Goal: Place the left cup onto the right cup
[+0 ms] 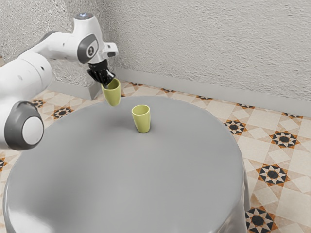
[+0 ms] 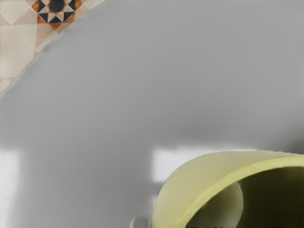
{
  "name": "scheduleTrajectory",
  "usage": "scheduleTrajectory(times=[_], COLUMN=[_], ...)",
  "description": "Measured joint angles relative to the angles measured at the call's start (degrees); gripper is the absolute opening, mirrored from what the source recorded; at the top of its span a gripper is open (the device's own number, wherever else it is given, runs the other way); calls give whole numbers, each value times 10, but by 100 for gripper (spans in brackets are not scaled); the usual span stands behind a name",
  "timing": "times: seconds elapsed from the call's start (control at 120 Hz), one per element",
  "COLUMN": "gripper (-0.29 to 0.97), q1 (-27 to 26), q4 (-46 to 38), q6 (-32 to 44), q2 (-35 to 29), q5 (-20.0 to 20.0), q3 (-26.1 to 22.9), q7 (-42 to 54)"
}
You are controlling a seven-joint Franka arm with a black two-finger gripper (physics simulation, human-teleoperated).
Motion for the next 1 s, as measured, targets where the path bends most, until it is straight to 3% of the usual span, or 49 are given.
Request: scheduleTrajectory(times=[0.275,1.0], gripper=[-11,-11], q1=[-6,-37], q4=[-18,-15], q6=[0,0], q2=[-28,-28], q5=[-7,-35], q3=[-1,-6], q7=[-4,-29])
